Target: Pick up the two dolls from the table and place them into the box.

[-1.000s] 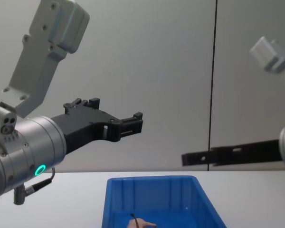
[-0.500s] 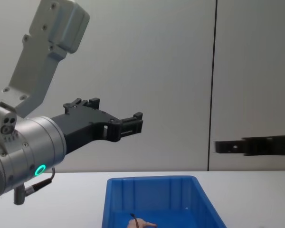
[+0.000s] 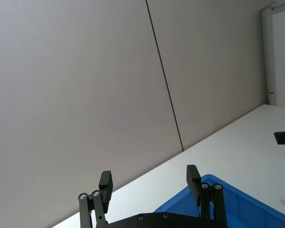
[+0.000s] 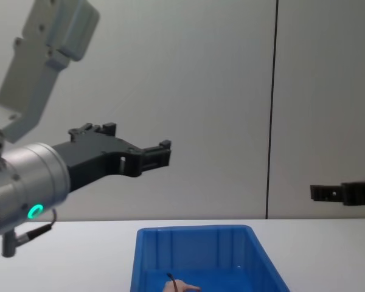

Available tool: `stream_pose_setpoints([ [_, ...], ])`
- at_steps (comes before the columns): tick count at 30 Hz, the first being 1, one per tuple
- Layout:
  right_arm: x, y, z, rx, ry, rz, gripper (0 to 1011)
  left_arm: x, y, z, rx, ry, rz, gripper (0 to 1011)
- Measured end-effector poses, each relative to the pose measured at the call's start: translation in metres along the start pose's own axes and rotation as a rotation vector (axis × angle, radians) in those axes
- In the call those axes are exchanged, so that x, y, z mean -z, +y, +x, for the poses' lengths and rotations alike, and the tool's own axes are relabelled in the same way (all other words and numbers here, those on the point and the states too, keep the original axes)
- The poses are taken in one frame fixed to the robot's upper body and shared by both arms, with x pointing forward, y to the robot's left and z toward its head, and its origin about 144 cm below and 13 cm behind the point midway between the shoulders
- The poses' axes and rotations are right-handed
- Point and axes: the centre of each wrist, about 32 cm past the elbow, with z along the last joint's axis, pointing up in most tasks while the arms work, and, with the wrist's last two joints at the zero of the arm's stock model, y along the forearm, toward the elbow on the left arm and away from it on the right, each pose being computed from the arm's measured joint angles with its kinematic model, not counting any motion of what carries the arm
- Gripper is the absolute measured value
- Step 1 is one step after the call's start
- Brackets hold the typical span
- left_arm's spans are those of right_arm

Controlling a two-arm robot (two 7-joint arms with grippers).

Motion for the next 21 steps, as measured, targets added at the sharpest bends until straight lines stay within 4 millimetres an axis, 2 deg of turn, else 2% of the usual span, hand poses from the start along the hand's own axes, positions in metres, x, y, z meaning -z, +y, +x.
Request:
stream_pose_setpoints([
  [8,0.003,-0.001,0.002,0.034,-0.003,0.005,1001,-0.003,0.017,0.010,-0.043,0.013,0.031,1000],
  [21,0.006,-0.002,0.003,0.059,-0.005,0.008,1001,-0.003,0.059,0.019,-0.066,0.071,0.161,1000],
])
